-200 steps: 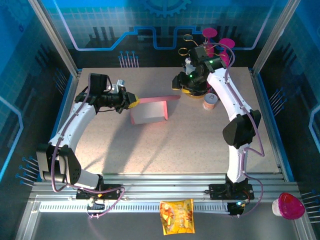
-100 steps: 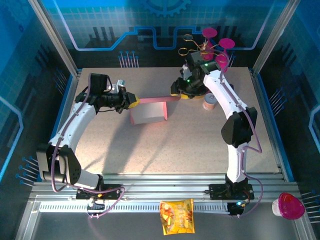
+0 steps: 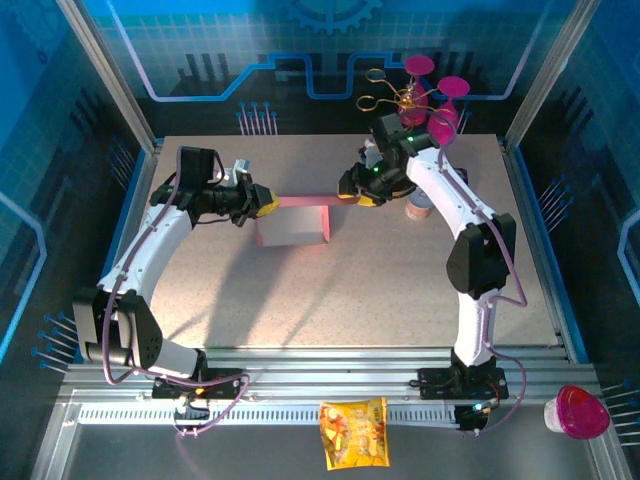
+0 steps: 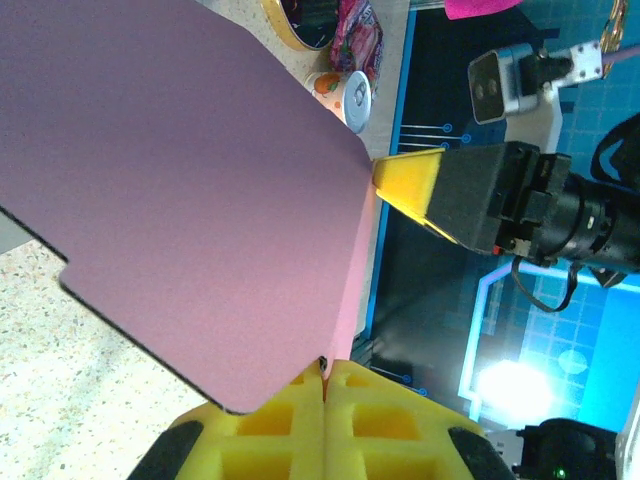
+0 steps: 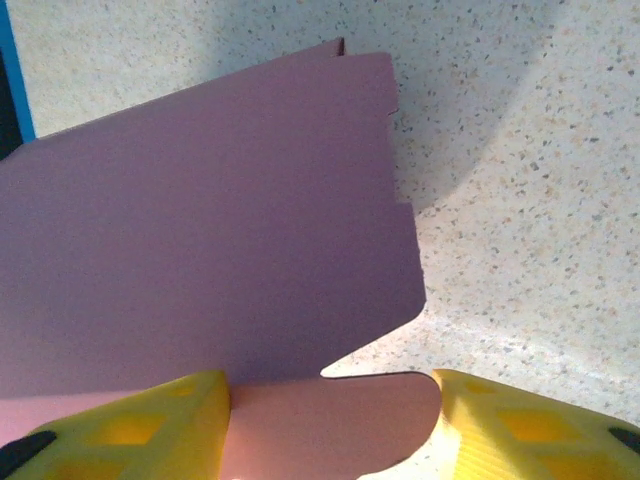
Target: Fold the paper box
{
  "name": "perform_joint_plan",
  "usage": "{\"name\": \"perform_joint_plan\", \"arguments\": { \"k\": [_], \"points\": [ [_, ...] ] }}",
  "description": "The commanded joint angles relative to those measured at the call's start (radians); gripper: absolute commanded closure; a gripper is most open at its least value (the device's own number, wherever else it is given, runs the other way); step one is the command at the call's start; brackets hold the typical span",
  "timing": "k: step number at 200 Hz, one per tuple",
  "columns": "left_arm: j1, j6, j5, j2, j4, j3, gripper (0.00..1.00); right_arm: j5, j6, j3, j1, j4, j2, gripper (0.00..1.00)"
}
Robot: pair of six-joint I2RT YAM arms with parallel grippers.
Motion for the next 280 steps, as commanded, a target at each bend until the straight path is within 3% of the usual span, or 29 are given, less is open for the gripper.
{"name": "perform_joint_plan", "arguments": {
  "k": [1,30,43,73,97,133,163,187,280],
  "points": [
    [0.008,-0.059,0.022,0.009,0.033,0.029,1.00,-0.069,0.123,-0.124,-0.048,0.171,-0.138,0.44],
    [0.035,-0.192,-0.002,0.013,0.038,0.021,1.00,-0.200,0.445,-0.481,-0.139,0.721,-0.323,0.46],
    [0.050,-0.287,-0.014,0.018,0.032,0.015,1.00,-0.204,0.497,-0.561,-0.160,0.847,-0.363,0.51],
    [0.065,-0.392,-0.028,0.041,-0.055,0.052,1.00,-0.099,0.358,-0.512,-0.181,0.659,-0.364,0.56],
    [0.065,-0.432,-0.008,0.049,-0.064,0.061,1.00,-0.026,0.444,-0.488,-0.172,0.610,-0.347,0.64],
    [0.065,-0.478,0.008,0.039,-0.031,0.040,1.00,0.097,0.715,-0.566,-0.071,0.752,-0.352,0.55],
    [0.064,-0.488,0.014,0.035,-0.012,0.031,1.00,0.184,1.070,-0.685,0.008,1.005,-0.332,0.54],
    [0.065,-0.489,0.021,0.026,0.001,0.020,1.00,0.204,1.243,-0.688,0.045,1.127,-0.267,0.55],
    [0.066,-0.488,0.025,0.027,0.016,0.015,1.00,0.308,1.326,-0.712,0.057,1.157,-0.300,0.59]
  ]
}}
